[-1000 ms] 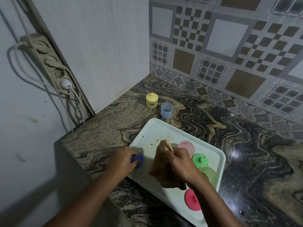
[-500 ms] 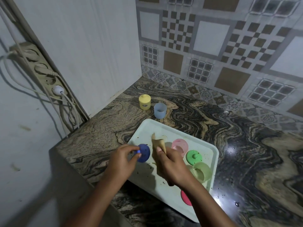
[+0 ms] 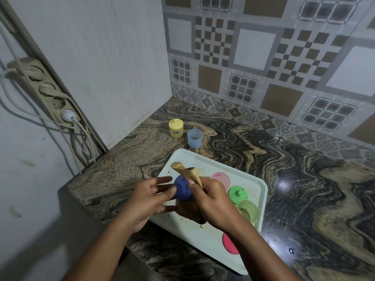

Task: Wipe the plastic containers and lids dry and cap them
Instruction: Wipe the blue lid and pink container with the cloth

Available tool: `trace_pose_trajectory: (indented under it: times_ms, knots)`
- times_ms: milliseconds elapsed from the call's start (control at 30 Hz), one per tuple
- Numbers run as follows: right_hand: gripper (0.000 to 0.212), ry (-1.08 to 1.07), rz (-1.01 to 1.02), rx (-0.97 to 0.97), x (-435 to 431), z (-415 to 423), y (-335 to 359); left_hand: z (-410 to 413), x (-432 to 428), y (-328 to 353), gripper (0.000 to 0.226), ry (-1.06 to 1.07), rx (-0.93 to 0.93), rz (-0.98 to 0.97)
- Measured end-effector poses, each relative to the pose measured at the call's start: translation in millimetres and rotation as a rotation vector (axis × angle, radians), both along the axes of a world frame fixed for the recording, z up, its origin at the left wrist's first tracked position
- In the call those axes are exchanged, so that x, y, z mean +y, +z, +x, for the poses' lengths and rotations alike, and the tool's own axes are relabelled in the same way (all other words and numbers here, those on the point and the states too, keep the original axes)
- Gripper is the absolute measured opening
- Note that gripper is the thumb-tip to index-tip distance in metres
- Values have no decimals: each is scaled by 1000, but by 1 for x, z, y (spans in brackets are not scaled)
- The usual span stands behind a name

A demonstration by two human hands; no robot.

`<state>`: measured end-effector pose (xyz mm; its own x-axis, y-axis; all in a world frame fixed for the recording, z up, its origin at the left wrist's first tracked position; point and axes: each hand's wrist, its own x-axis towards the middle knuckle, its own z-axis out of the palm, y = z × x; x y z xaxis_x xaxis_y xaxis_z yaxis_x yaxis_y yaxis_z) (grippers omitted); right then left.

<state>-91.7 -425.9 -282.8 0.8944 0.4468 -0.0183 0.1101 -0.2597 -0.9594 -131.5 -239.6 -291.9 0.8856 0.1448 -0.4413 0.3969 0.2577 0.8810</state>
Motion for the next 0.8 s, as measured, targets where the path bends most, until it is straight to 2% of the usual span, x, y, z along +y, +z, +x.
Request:
trace_pose_trajectory:
  times_ms: [67,133,200,300,433,567,633,700,800]
  knots:
    - [25,40,-50,-72,1,-3,1,1,3,1,43,-51,44,-69]
    - [42,81,-101,-217,1,-4,-2,1,4,3,46,-54,55,-117]
    - [48,158,-118,-346,1,-5,-7,2,5,3,64,-43,35,-147]
    - [52,209,-111,-419,2,-5,-17,4,7,3,94,-50,9,-184]
    - [52,179,-112,-548,-3,-5,-21,3,6,2,93,-59,-7,-249]
    - [50,138,-193,-492,-11,6,-32,1,4,2,92,-7,-31,-304]
    - [52,19,-215,-444,-14,8,-31,3,5,1,101,63,-34,-325]
    - [51,-84,-150,-453,-13,4,-22,4,5,1,104,94,-42,-344]
    - [51,3,-83,-509,-3,-8,-10,6,3,0,98,107,-57,-387]
